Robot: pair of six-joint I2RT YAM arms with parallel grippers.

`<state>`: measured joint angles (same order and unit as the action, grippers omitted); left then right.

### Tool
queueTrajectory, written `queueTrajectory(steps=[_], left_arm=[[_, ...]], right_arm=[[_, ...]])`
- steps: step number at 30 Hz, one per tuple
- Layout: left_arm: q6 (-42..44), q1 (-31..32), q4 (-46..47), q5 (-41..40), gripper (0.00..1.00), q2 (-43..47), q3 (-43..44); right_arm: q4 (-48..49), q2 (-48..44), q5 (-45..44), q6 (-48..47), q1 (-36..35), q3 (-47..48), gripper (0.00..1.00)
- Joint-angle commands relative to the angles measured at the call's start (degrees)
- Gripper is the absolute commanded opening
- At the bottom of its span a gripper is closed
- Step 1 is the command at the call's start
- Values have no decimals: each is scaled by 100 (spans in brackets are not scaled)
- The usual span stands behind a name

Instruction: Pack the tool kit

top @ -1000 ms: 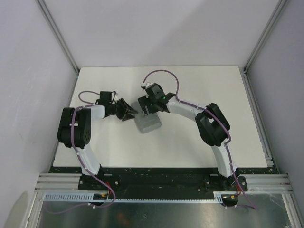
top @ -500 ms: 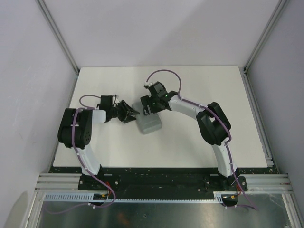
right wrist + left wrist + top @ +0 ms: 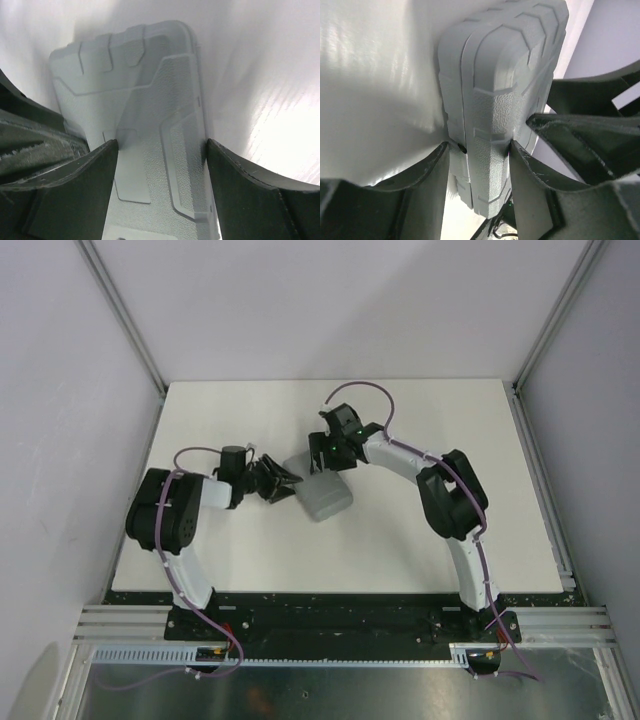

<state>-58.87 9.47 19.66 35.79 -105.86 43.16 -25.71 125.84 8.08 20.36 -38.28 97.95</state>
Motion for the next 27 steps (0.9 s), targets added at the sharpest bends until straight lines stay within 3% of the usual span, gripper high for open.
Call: queueTrajectory(steps=[1,6,12,18,20,23,27], left_arm=[[-466,1100,254,-345,49,-820,-559],[-880,1151,770,-623,49,-843,-738],[-953,1166,839,-946,46,-638,-566],[-736,1036,838,-889,42,-591,-427],[-625,930,827,-846,37,-604,-390],[-408,747,725,-838,34,-577,-257],[330,609,-272,-1168,35,-507,353]], right_arm=[[-203,1006,2703,1293,-534,-599,57],[143,1047,3002,1619,-556,-703,53],[133,934,2936,1724,-589,-871,38],[-419,597,1749,1311,-529,-1007,36],[-571,460,1400,1123,-480,-1019,37],[-779,172,792,761,-429,-1034,48],[-983,-167,233,281,-331,-1208,64]])
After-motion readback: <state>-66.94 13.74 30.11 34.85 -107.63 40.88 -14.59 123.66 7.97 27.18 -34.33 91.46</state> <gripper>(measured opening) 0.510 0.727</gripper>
